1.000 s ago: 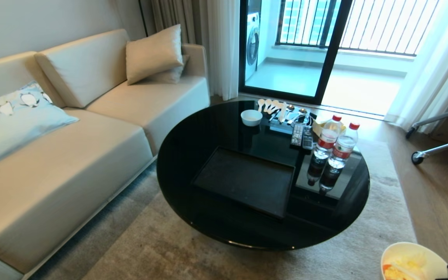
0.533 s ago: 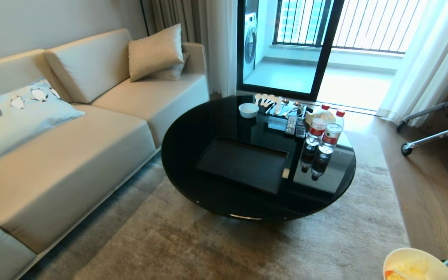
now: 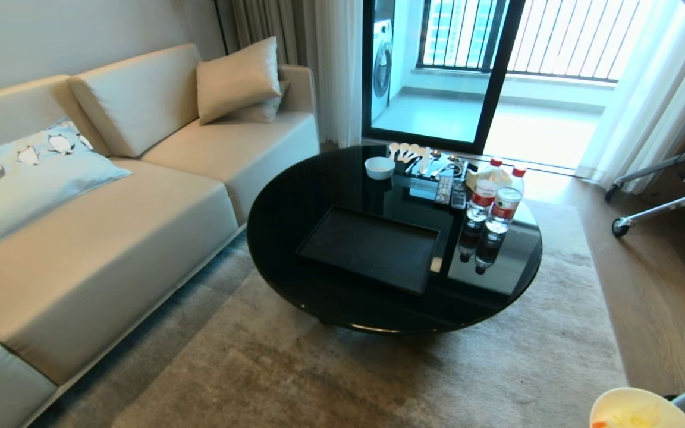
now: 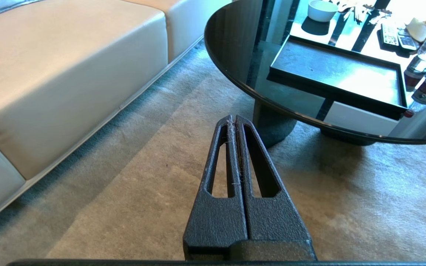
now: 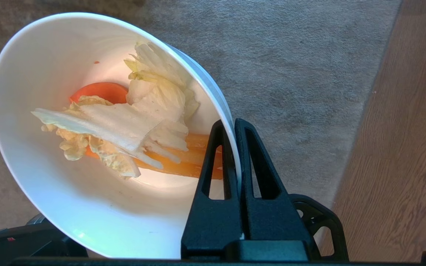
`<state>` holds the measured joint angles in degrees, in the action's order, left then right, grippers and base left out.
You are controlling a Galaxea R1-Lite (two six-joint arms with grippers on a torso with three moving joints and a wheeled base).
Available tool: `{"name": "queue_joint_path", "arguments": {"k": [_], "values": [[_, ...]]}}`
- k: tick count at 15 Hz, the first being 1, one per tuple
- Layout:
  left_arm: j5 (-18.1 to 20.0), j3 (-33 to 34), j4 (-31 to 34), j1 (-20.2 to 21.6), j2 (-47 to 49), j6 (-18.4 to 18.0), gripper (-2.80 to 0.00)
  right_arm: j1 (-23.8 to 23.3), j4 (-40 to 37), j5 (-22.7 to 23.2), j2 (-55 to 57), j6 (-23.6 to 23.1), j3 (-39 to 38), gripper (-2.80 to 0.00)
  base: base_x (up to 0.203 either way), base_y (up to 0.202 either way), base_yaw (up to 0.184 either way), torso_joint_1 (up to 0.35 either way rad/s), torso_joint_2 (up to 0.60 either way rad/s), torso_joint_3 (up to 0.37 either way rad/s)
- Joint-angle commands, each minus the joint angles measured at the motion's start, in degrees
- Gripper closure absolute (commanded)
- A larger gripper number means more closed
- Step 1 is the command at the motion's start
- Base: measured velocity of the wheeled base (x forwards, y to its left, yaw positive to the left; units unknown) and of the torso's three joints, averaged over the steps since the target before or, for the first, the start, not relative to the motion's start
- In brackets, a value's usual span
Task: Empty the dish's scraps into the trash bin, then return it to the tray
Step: Move the bowl over the trash can
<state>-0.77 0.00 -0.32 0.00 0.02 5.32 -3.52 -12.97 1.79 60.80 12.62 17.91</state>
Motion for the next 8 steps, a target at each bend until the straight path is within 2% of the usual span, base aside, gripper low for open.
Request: {"name": "queue_joint_path", "arguments": {"k": [1,8], "values": [[-0.02,0.0,-0.03,0.0,-0.02,0.05,0.0,-0.03,-0.45,-0.03,-1.18,0.04,-0.33,0.0,0.0,0.0,0.0,0.0,0.0,0.0],[-0.02,0.0,-0.03,0.0,-0.02,0.05,0.0,-0.08,-0.61,0.05,-1.56,0.13,-0.33,0.0,0.0,0.0,0.0,0.0,0.0,0.0]]}}
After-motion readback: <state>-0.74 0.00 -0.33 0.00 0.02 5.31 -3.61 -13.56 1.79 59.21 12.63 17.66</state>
